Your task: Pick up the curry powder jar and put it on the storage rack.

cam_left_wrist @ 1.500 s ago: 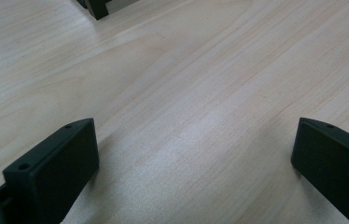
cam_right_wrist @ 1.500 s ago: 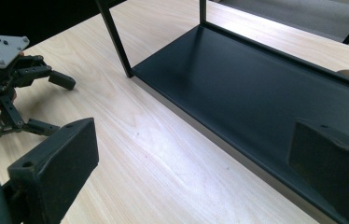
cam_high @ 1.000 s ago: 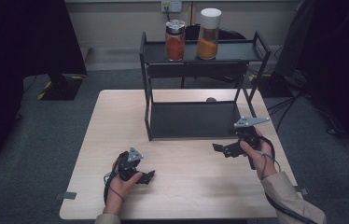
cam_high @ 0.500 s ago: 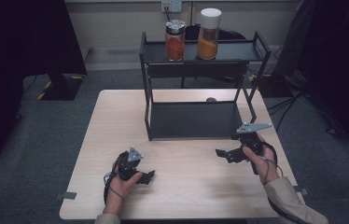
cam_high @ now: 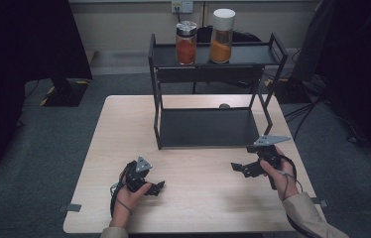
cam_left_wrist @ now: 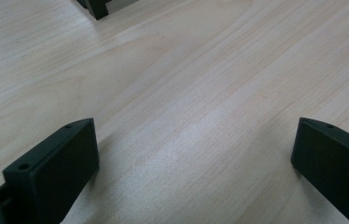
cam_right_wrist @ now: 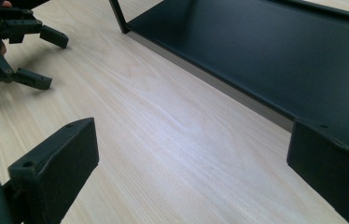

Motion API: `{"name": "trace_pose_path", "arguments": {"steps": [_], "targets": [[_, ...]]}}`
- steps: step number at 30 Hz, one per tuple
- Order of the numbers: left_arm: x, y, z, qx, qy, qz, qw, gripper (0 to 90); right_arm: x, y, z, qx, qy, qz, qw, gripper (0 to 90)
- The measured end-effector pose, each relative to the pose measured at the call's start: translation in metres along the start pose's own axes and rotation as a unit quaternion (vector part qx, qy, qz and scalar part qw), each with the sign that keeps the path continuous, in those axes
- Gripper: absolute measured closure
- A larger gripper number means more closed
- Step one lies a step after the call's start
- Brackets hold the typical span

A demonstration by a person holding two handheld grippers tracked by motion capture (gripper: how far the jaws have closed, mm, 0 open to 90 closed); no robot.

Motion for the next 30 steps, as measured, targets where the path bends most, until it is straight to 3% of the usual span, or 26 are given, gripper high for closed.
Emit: {"name": "trace_pose_path", "arguments": {"steps": [30], "targets": [[0.000,0.000,0.000,0.000,0.000,0.000,1.0000,0.0,0.045,0.002,0.001,-0.001,-0.016,0.009,0.9998,1.0]]}}
Point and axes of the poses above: each handheld gripper's, and its own axes: y roughly backward along the jaws, x roughly out of its underside, z roughly to its left, the point moved 7 cm from there along -y, roughly forward along the jaws, and after that the axes turned 14 degrees about y, right-handed, at the moved point
